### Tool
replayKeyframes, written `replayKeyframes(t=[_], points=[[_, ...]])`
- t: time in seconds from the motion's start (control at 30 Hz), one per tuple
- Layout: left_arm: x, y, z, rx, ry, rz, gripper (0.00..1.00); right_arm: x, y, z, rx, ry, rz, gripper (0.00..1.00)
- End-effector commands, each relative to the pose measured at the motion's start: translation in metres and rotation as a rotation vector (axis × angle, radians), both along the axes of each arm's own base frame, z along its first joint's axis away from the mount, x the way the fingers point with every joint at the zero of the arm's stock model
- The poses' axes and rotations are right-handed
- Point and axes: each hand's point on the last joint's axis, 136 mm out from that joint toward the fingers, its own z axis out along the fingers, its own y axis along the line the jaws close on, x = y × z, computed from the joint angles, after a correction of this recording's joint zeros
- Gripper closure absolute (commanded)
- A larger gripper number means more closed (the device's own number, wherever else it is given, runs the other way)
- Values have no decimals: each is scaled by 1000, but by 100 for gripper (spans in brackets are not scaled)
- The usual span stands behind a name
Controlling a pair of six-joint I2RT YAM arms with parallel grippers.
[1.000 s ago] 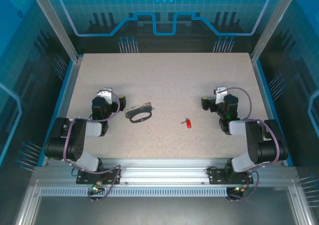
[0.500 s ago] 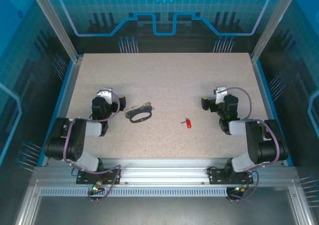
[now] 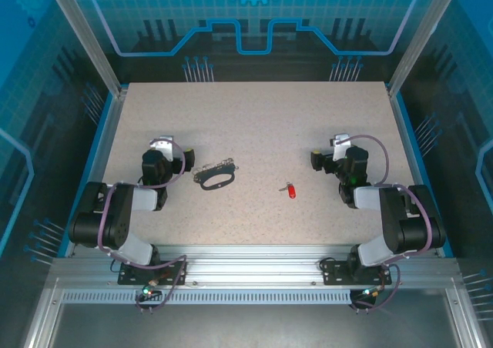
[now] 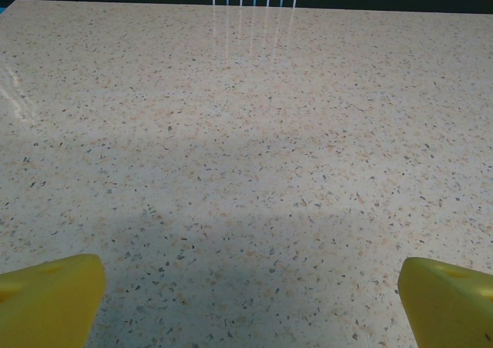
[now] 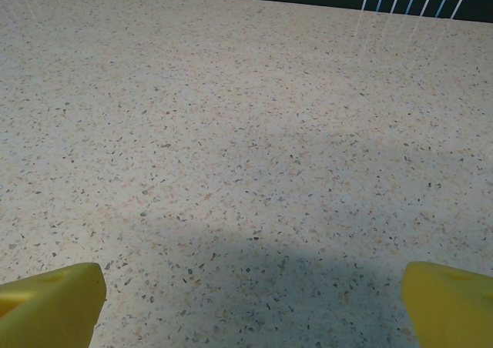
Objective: Put the keys on the keyring
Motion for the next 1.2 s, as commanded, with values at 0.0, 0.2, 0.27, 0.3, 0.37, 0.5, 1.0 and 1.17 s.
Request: replayKeyframes(t=[0.0, 0.2, 0.27, 0.3, 0.37, 0.5, 1.0, 1.17], points=[[2, -5, 10, -26, -32, -31, 1, 4, -1, 5, -4, -13, 6, 0], [-9, 3, 28, -25, -71, 15, 1, 2, -5, 37, 11, 64, -39, 0], [-12, 6, 35, -24, -78, 40, 1, 0, -13, 52, 79, 88, -116, 0], [-13, 7, 38, -23, -77, 49, 1, -5, -18, 53, 117, 119, -157, 0], [-15, 10, 47, -25, -69, 67, 1, -15, -42, 58, 241, 166, -344, 0], [-15, 17, 65, -115, -22, 144, 1, -29, -60, 58, 402, 238, -490, 0], [-23, -76, 63, -499, 306, 45, 1, -27, 111, 69, 261, 407, 49, 18], [-31, -101, 55, -530, 358, 3, 1, -30, 198, 50, 154, 505, 316, 27]])
